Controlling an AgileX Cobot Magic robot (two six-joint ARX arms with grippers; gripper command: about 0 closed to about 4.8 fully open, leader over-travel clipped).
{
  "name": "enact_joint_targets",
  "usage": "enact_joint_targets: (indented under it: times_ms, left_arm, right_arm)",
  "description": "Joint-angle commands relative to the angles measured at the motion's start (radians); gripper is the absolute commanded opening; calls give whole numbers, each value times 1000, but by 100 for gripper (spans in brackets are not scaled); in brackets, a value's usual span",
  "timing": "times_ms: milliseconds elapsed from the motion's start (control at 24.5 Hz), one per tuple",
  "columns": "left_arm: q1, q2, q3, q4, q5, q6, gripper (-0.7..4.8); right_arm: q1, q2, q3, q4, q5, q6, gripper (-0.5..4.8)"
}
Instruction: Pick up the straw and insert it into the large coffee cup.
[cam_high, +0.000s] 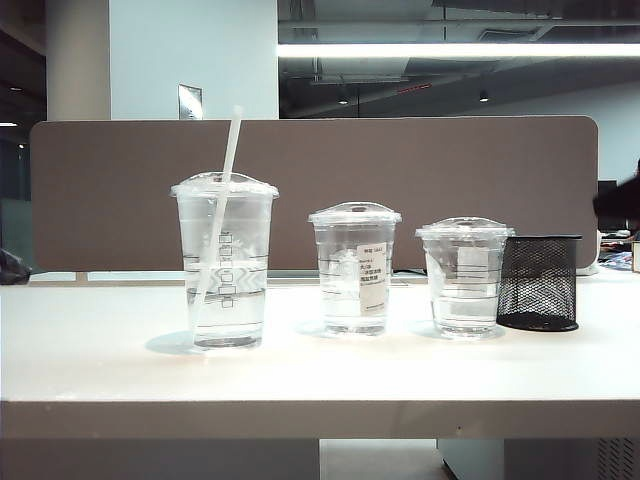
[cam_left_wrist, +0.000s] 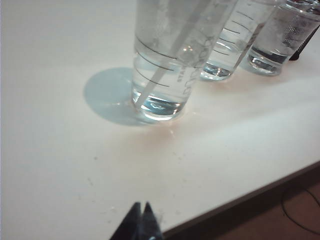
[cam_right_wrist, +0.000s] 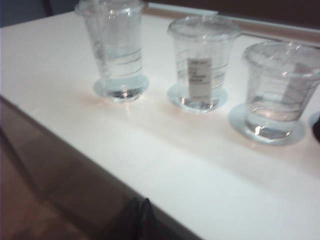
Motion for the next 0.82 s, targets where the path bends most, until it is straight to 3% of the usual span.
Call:
enact_joint_targets:
  times_ms: [41, 245, 573, 695, 818]
  left_arm:
    - [-1, -1, 3, 13, -1, 1, -3]
    - [-3, -6, 3, 5, -2, 2, -2]
    - [21, -278, 3, -81, 6, 1, -2]
    - [118, -348, 3, -77, 56, 1, -3]
    - [251, -359, 3, -80, 57, 1, -2]
  right_arm:
    - [1, 0, -6, 4, -63, 3, -5]
    - [1, 0, -6, 3, -61, 3, -5]
    - [4, -2, -6, 3, -61, 3, -5]
    - [-45, -2, -6, 4, -61, 3, -5]
    - [-200, -2, -6, 4, -68, 3, -5]
